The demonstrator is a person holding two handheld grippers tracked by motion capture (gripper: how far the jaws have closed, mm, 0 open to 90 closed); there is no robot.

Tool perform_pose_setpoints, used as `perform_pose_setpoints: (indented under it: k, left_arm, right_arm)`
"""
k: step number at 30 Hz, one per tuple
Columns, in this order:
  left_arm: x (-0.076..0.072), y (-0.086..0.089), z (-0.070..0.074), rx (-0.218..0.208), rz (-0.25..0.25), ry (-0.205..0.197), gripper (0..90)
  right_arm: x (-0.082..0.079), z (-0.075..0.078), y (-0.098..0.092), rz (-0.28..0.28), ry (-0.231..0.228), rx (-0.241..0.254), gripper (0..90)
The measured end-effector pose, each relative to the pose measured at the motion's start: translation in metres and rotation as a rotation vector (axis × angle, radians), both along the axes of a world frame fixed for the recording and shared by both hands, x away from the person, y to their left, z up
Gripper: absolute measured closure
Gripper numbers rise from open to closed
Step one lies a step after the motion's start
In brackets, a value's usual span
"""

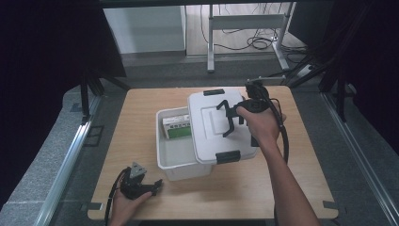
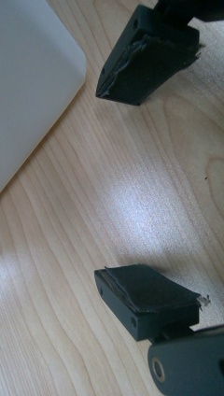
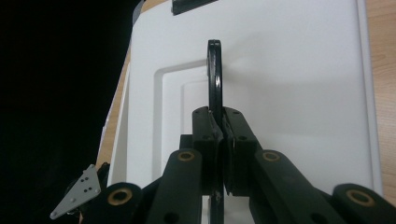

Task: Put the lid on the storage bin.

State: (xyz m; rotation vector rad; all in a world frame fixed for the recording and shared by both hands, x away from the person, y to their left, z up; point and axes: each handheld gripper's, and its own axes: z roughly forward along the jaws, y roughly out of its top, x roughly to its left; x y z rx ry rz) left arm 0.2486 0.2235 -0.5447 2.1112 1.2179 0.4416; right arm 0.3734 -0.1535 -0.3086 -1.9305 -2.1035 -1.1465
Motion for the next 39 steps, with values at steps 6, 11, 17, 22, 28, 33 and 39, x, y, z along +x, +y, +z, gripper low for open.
perform_pose_setpoints:
  k: [6,11,17,22,28,33,39]
  left_arm:
    - [0.000,0.000,0.000,-0.001,0.000,-0.001,12.2]
    - [0.000,0.000,0.000,-0.001,0.000,-0.001,12.2]
    - [0.000,0.000,0.000,-0.001,0.000,-0.001,12.2]
    - [0.000,0.000,0.000,-0.001,0.000,0.000,12.2]
    - [0.000,0.000,0.000,-0.001,0.000,0.000,12.2]
    - [0.000,0.000,0.000,-0.001,0.000,0.000,12.2]
    - [0.000,0.000,0.000,-0.001,0.000,0.000,12.2]
  right_arm:
    - [0.003,-0.001,0.012,0.015,0.011,-0.006,85.0]
    - [0.006,-0.004,0.026,0.027,0.024,-0.010,85.0]
    - [0.008,-0.005,0.038,0.039,0.029,-0.020,85.0]
    - [0.011,-0.007,0.045,0.043,0.044,-0.022,85.0]
    - [0.013,-0.010,0.056,0.048,0.051,-0.035,84.9]
    - [0.014,-0.012,0.066,0.060,0.066,-0.034,85.0]
    - [0.018,-0.014,0.074,0.052,0.084,-0.028,85.0]
